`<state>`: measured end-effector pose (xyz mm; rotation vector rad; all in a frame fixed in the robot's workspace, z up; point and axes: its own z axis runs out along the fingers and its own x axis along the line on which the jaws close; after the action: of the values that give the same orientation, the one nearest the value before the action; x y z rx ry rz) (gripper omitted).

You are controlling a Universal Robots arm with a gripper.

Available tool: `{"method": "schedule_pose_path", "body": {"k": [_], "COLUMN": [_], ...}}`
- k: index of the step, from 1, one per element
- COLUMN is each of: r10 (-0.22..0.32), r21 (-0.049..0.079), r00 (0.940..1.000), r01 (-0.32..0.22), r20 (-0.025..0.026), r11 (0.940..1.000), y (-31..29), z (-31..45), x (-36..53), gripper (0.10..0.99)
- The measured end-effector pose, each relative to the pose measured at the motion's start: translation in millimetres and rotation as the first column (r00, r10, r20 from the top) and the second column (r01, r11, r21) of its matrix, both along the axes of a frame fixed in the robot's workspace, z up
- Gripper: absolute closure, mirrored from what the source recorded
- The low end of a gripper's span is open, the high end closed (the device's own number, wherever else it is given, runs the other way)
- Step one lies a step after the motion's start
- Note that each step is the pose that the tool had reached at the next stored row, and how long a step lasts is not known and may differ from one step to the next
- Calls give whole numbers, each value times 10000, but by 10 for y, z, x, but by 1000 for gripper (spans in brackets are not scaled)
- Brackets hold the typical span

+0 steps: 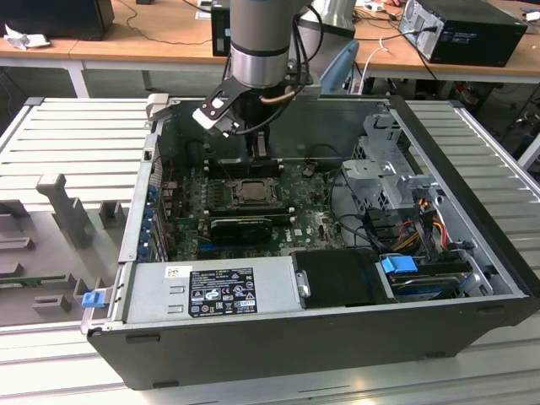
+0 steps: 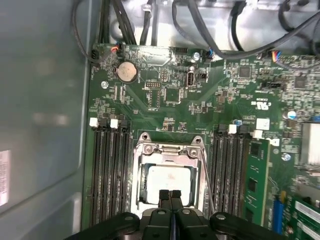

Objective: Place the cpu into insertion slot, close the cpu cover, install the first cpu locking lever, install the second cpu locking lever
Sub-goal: 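Install the first cpu locking lever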

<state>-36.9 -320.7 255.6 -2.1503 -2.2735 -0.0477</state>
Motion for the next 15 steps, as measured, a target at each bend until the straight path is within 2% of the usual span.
{"method": "schedule_pose_path", "body": {"k": [5,7,10,11,13,15], "r10": [0,0,93,487,933,1592], "r21": [0,0,2,0,0,0], "r00": [10000,10000,10000,9988,9956,9872], "r01": [0,0,-93,-487,-933,-1592], "r20": [-1,-1,-1,-1,-2,-1], "r11": [10000,10000,10000,9988,9956,9872], "y": [0,0,0,0,0,0], "z": [156,247,304,305,305,292], "x": [0,0,0,0,0,0], "gripper": [980,980,980,980,980,980]}}
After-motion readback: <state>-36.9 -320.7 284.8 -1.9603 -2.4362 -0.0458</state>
